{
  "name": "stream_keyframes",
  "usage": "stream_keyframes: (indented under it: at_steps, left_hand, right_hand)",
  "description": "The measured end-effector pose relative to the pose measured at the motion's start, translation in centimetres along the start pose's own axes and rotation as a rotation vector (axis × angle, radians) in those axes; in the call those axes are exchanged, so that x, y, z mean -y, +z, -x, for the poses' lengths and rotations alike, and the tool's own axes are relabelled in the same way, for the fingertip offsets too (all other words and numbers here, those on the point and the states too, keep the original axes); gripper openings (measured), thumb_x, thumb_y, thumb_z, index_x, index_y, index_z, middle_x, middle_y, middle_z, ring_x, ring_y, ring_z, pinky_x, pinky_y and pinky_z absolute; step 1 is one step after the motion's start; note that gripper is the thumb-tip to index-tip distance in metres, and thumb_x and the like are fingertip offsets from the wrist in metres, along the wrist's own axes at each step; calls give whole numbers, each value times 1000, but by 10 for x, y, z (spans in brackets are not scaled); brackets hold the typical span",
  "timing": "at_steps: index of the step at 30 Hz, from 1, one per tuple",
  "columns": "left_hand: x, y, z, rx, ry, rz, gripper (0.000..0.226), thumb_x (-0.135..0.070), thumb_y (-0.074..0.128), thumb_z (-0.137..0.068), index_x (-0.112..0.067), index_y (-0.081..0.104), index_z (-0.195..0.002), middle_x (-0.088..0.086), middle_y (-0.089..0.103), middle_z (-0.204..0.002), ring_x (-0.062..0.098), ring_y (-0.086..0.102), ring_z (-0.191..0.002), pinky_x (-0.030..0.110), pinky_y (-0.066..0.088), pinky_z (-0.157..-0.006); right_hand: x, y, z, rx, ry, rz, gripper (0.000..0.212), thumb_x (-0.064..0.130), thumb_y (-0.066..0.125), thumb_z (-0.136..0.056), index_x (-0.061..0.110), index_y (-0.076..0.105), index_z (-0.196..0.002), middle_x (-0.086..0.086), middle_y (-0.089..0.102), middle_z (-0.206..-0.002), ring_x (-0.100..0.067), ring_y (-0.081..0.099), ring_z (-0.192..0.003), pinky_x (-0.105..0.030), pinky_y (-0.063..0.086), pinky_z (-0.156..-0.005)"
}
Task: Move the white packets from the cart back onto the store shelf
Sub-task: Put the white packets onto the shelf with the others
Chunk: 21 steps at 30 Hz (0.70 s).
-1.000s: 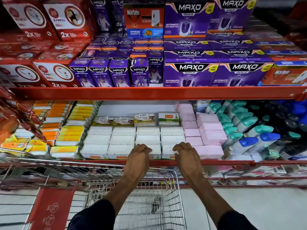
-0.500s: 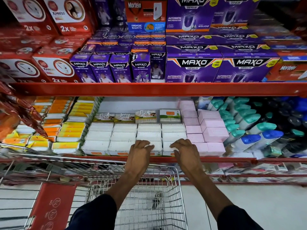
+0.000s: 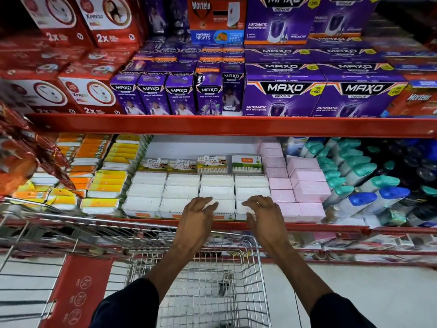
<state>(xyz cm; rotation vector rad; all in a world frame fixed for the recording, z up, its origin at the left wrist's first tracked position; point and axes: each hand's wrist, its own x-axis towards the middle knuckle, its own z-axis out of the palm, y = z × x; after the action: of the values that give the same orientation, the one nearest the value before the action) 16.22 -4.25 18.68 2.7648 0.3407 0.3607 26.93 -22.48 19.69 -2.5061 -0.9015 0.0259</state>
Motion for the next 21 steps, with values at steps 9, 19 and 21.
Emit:
stream_keyframes:
  at_steps: [9, 19, 21]
  left_hand:
    - [80, -39, 32, -97, -213, -41, 32, -4, 68, -86, -6, 69, -118, 15, 67, -123, 33, 57, -115, 49, 53, -96]
    - [135, -54, 45, -67, -245, -89, 38, 13, 67, -76, -1, 72, -111, 19, 73, -108, 35, 63, -104, 46, 57, -90]
    - [138, -51, 45, -63, -235, -72, 36, 13, 65, -79, -2, 72, -111, 18, 73, -108, 34, 63, -104, 46, 58, -89]
  right_hand:
    - [95, 50, -19, 24, -199, -137, 36, -3, 70, -79, 15, 72, -110, -4, 71, -109, -25, 62, -100, -33, 52, -87]
    - [139, 92, -42, 122, -209, 53, 50, -10, 72, -69, 20, 70, -109, 1, 68, -103, -20, 56, -100, -35, 54, -85]
    - [137, 94, -43, 128, -201, 50, 49, -10, 70, -70, 20, 71, -109, 0, 68, -103, -20, 56, -100, -35, 55, -84]
